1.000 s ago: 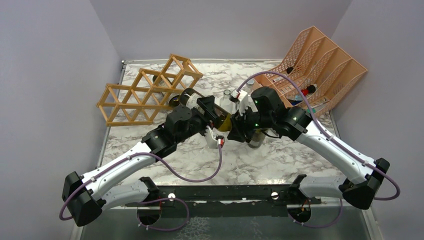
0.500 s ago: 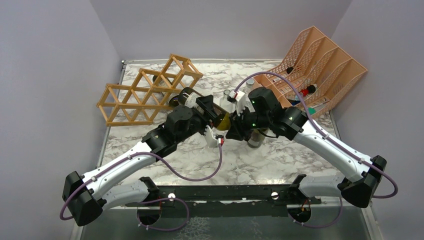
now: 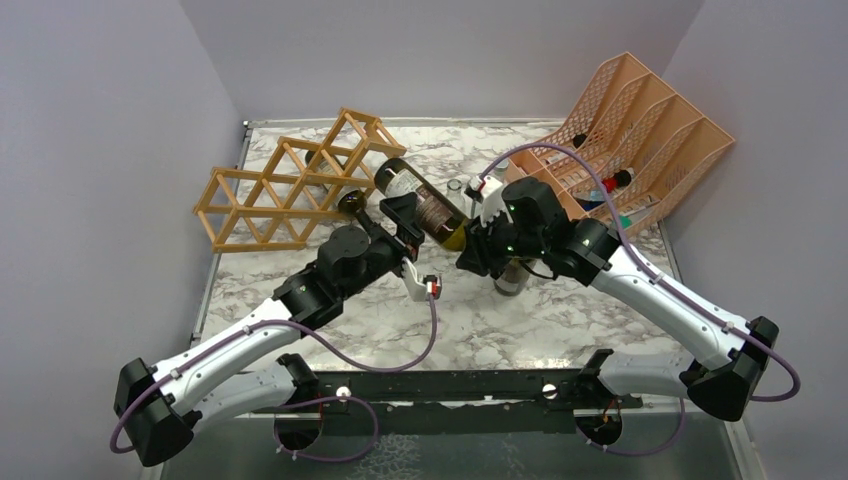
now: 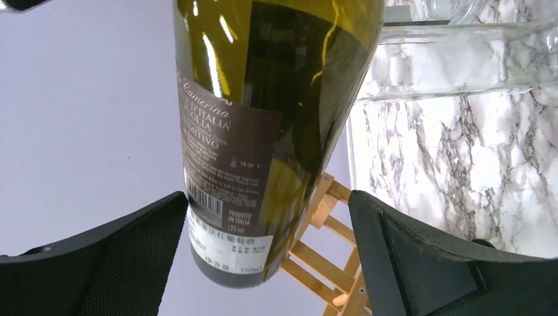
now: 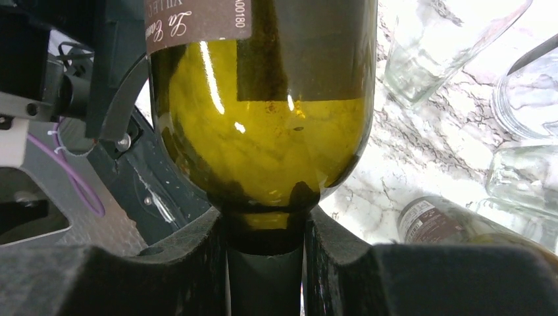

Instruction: Put the wine bottle on the wine rack

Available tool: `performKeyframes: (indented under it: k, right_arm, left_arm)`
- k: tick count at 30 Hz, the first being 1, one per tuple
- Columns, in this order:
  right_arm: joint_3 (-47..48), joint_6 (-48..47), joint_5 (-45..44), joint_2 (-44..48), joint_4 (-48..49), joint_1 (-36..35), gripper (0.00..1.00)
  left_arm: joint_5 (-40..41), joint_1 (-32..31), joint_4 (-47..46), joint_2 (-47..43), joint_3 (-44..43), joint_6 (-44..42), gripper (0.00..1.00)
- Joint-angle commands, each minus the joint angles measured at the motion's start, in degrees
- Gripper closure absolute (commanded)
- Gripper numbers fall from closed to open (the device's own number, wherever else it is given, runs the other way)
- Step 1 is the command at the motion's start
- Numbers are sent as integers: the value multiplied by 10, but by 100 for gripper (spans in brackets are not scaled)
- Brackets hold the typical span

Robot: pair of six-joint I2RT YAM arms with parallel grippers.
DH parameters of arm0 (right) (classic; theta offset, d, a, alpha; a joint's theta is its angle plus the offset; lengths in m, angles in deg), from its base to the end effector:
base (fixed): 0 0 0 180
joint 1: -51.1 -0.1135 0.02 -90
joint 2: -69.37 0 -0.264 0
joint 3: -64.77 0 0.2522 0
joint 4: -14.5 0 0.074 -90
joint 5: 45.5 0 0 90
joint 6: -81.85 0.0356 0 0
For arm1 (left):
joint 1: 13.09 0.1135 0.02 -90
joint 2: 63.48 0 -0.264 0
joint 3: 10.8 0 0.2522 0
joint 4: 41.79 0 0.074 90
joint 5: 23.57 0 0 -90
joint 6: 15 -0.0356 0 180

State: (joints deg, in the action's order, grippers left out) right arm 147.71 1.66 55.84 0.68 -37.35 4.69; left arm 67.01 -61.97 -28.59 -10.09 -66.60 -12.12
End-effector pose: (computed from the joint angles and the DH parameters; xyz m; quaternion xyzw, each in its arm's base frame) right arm 0.1706 0.1894 0.3551 -0.3218 0.8340 0.2852 0.3458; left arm 0.1464 -0.1672 0.3155 0.7131 0.2916 0.2125 0.6010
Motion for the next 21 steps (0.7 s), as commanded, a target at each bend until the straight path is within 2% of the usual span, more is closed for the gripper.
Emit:
performKeyframes:
  k: [1, 9, 15, 18, 21]
  right_arm:
    - [11, 11, -10, 7, 114, 0, 99]
    - [10, 21, 16, -14, 139, 0, 99]
    - [13, 24, 32, -26, 146, 0, 99]
    - [15, 35, 45, -35, 148, -4, 99]
    - [9, 58, 50, -42, 160, -23, 99]
  left_arm:
    - [3, -3, 12, -44, 3, 100, 1]
    - [48, -3, 8, -128, -17, 398, 1]
    - [170, -2, -34, -170, -33, 628, 1]
    - [182, -2, -41, -171, -62, 703, 1]
    - [208, -2, -15, -145, -117, 742, 1]
